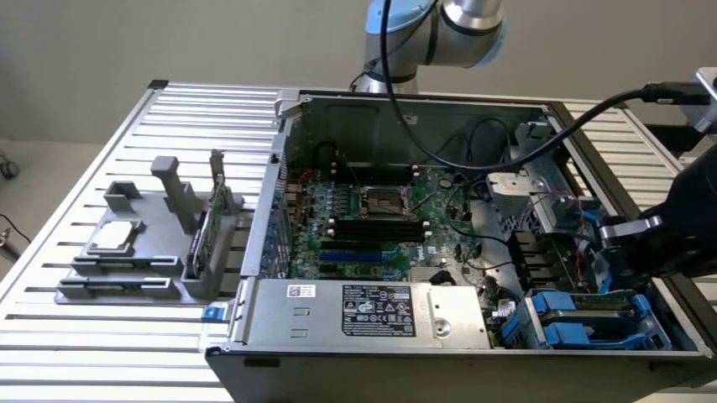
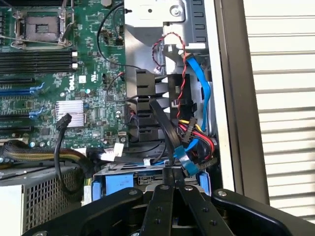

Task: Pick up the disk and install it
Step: 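Insert the first disk wire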

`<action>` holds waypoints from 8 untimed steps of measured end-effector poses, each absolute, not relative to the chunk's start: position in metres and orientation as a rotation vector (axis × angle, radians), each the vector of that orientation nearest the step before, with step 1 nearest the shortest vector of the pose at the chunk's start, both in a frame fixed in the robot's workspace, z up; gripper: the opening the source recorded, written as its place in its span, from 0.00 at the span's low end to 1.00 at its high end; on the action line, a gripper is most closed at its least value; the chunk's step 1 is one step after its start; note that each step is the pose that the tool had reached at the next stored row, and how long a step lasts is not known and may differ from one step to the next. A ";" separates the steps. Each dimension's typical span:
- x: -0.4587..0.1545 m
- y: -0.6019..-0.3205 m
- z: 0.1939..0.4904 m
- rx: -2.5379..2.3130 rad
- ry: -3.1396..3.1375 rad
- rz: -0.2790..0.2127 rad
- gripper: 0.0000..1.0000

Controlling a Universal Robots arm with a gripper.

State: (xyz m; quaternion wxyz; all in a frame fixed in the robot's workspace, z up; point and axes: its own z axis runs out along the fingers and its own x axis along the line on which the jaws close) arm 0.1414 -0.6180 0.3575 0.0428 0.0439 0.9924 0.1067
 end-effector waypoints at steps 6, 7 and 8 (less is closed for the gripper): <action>0.141 -0.618 0.358 0.247 3.030 0.321 0.11; 0.141 -0.618 0.358 0.265 3.028 0.320 0.11; 0.141 -0.618 0.358 0.284 3.027 0.319 0.11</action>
